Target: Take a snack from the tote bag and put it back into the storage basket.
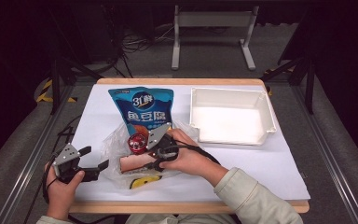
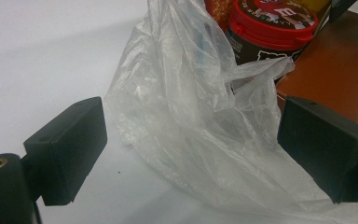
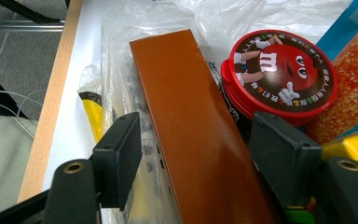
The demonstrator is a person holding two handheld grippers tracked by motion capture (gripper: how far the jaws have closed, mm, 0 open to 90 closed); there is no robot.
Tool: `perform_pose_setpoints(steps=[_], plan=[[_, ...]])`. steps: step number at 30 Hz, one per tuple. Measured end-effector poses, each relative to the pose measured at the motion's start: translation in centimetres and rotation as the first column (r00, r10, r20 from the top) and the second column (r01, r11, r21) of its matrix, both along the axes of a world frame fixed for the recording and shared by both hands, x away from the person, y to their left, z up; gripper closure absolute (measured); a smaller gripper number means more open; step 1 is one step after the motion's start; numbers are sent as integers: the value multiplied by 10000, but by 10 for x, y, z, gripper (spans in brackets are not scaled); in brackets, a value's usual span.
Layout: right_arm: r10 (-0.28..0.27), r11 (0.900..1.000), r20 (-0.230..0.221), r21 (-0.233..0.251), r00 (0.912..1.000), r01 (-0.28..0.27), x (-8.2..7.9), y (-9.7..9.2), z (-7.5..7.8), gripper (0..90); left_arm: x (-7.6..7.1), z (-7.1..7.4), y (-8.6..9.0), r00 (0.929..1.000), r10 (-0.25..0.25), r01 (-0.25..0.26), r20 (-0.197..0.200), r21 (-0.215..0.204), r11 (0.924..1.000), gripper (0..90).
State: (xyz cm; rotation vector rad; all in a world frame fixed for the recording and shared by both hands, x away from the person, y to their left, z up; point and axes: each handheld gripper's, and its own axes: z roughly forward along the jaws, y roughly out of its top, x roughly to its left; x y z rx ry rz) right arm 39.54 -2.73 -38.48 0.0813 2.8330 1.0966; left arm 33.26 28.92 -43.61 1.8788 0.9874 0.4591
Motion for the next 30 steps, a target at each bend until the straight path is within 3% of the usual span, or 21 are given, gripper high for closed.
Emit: perform_pose_setpoints(steps=[10, 30], plan=[[231, 9991, 706, -380, 9972, -205, 0, 3, -3, 375, 0, 0, 0, 10000, -78, 78, -23, -67, 9999, 88], [480, 9942, 1410, -1020, 9888, -337, -7, 6, -6, 392, 0, 0, 0, 10000, -81, 81, -30, -78, 9999, 85]])
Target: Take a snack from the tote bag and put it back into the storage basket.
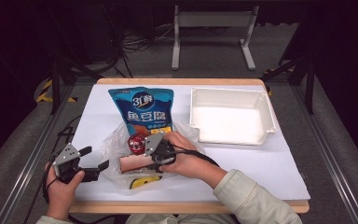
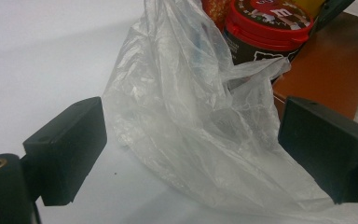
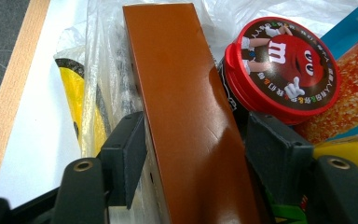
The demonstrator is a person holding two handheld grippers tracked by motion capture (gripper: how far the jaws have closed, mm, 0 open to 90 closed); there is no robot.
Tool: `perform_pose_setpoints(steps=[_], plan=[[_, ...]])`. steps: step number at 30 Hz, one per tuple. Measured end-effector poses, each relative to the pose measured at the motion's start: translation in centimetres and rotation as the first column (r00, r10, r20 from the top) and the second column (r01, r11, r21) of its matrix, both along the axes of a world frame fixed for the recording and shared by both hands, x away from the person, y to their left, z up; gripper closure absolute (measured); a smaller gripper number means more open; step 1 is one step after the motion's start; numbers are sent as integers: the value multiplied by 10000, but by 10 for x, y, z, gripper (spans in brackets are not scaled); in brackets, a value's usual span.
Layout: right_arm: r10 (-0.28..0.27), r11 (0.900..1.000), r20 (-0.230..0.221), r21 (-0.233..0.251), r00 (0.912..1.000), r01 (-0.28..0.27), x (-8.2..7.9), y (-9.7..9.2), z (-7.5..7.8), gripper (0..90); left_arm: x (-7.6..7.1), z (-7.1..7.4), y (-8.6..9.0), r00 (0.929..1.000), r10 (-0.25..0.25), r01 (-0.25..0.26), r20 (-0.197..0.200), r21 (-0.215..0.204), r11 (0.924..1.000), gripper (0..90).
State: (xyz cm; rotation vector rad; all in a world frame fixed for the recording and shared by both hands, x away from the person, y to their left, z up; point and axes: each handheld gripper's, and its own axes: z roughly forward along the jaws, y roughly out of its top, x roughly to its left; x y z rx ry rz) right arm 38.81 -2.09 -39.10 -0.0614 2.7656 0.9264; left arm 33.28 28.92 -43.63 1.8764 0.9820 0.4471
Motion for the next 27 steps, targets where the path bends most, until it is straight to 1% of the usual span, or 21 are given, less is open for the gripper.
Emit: perform_pose_setpoints(steps=[3, 4, 6, 8, 13, 16, 18, 21, 27], plan=[[17, 10000, 9, -9, 10000, -17, -1, 0, 0, 392, 0, 0, 0, 10000, -11, 11, -9, 0, 10000, 85], [17, 10000, -45, -12, 10000, -17, -2, 0, -1, 397, 0, 0, 0, 10000, -18, 18, -13, -16, 10000, 85], [40, 9998, -280, 188, 9996, -34, -2, 0, -2, 389, 0, 0, 0, 10000, -43, 42, -43, -50, 10000, 85], [46, 9998, -189, 170, 9998, -43, -3, 1, -2, 390, 0, 0, 0, 10000, -55, 55, -34, -50, 10000, 85], [-25, 9998, -148, 186, 9999, 28, -2, 1, -2, 398, 0, 0, 1, 10000, -51, 50, -31, -59, 10000, 85], [-80, 9998, 101, 183, 9999, 78, -3, 2, -4, 393, 0, 0, 1, 10000, -54, 54, -30, -59, 10000, 85], [-104, 9999, 248, 49, 9996, 102, -3, 2, -5, 378, 0, 0, 1, 10000, -65, 65, -30, -66, 10000, 85], [-153, 9997, 256, -211, 9996, 159, 0, 4, -11, 351, 0, 0, 1, 10000, -69, 69, -34, -62, 10000, 85], [-140, 9996, 155, -238, 9998, 144, 0, 4, -11, 353, 1, -1, 1, 10000, -67, 67, -51, -55, 10000, 84]])
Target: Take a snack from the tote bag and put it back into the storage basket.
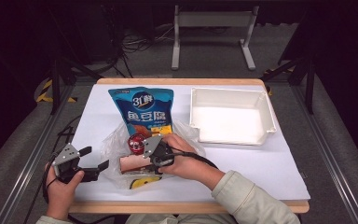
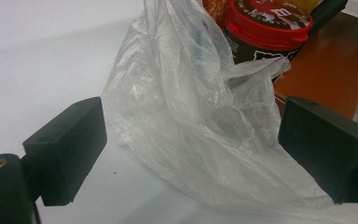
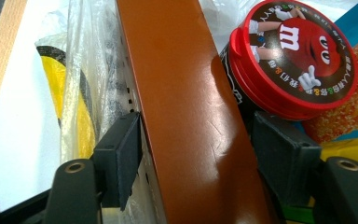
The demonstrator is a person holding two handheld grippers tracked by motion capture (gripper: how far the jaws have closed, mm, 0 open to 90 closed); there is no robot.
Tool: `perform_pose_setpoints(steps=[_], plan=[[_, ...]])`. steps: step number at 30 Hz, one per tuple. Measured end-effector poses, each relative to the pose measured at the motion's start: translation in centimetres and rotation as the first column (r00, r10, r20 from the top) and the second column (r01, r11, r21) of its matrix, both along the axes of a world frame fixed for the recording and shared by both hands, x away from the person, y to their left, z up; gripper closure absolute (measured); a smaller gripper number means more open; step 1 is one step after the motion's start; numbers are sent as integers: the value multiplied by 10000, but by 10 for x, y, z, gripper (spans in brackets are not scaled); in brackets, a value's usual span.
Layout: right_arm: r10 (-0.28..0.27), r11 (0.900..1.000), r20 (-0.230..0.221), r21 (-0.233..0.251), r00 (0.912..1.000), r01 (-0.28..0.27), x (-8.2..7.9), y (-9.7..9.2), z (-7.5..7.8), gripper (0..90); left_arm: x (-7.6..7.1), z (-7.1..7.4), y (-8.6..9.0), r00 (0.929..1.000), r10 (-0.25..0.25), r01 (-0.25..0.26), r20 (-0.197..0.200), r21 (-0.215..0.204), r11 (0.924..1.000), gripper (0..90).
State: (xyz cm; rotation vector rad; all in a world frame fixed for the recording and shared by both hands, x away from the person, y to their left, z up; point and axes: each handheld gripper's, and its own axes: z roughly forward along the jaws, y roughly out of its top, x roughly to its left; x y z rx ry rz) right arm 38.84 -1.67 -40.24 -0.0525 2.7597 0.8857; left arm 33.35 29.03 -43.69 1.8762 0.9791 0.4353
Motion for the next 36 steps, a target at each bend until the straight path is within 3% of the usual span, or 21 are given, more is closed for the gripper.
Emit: perform_pose_setpoints(steps=[13, 18, 29, 36], plan=[[38, 9997, -645, -244, 9979, -54, -1, 2, 3, 343, 0, 0, 0, 10000, -15, 15, -13, -15, 10000, 83], [-91, 9980, -970, -632, 9952, 30, 1, 6, 1, 318, 0, 0, 0, 10000, -23, 23, -12, -13, 10000, 83], [-202, 9929, -1151, -1186, 9931, 64, 7, 12, -13, 280, 0, 0, 0, 10000, 11, -11, -5, -50, 10000, 83], [-43, 9905, -1116, -1370, 9937, -111, 7, 13, -17, 323, 0, 0, 0, 10000, 7, -7, -18, -17, 10000, 83]])
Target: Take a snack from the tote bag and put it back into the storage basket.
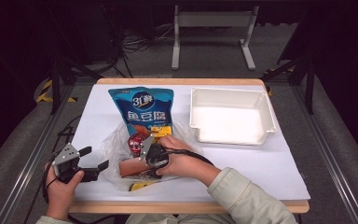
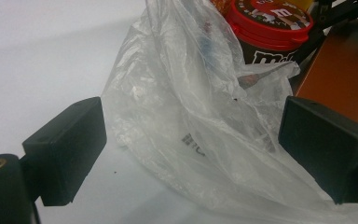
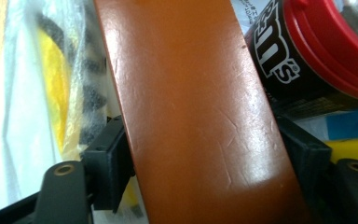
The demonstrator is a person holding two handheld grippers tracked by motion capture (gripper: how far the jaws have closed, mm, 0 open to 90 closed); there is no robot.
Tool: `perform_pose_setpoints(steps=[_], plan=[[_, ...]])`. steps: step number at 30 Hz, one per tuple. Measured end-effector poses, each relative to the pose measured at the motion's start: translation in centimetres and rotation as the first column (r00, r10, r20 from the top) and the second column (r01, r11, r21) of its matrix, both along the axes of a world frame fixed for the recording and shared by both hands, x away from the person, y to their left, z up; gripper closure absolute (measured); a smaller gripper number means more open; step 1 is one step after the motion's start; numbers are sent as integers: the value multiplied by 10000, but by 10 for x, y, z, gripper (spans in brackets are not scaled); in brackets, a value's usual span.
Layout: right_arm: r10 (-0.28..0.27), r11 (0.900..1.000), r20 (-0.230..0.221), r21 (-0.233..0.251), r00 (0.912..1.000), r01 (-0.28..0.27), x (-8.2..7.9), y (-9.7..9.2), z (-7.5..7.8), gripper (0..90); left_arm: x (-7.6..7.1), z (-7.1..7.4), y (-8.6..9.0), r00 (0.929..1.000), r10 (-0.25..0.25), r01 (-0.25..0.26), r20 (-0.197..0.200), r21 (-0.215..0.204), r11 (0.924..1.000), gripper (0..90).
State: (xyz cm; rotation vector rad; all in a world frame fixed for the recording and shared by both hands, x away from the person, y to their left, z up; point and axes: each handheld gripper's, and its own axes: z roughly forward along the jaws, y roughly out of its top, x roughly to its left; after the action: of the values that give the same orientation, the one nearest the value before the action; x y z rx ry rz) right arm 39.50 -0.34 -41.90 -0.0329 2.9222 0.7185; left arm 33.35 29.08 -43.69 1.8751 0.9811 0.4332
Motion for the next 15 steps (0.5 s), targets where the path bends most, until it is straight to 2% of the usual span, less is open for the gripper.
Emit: perform_pose_setpoints(steps=[9, 15], plan=[[298, 9996, 40, -30, 9995, -298, 0, -2, 4, 392, 0, 0, 0, 10000, 7, -7, -9, 3, 10000, 83], [367, 9993, 262, -70, 9990, -365, -1, -3, 6, 410, 0, 0, 0, 10000, 28, -28, -19, -30, 10000, 83]])
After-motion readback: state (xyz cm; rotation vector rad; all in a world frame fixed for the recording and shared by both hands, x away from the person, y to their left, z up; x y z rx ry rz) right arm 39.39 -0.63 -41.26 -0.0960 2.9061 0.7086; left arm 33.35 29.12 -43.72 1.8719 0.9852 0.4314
